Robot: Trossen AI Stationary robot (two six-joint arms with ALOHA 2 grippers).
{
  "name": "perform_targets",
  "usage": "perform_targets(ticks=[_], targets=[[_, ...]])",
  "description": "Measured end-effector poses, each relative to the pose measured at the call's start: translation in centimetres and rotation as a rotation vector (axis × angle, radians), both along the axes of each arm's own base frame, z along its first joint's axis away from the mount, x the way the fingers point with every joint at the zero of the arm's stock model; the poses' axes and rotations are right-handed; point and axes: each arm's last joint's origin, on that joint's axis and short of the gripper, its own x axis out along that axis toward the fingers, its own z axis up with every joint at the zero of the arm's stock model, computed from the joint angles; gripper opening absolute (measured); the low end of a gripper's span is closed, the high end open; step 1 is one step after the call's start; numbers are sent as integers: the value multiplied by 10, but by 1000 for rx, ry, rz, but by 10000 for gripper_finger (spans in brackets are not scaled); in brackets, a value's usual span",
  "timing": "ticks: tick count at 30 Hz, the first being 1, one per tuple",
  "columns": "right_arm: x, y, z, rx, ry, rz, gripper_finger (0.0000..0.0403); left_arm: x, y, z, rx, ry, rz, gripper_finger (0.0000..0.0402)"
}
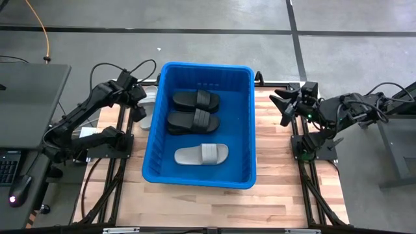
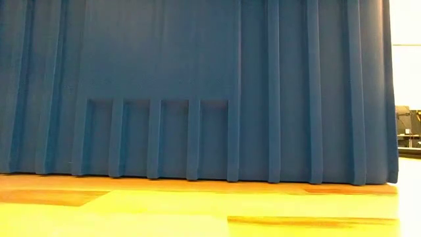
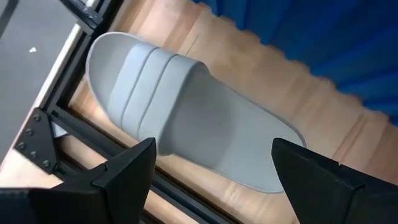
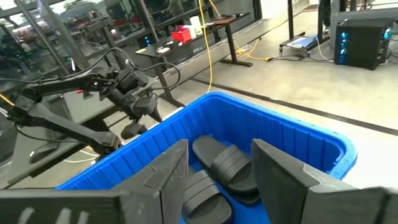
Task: Pick and place slides into bin
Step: Adjust the bin
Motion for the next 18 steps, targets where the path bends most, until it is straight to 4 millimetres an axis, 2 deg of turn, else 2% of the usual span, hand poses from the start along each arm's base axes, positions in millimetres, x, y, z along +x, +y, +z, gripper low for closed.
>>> perform_targets(ticks=[5,9,18], targets=[[-1,-1,-1,7,-4,-27,165,4,7,1,3,-17,-21,308],[-1,-1,-1,17,-17,-47,165,7,12,3,-3,-87,36,308],[5,1,-6,9,17,-73,165,9,18,1,13,-85,67,308]])
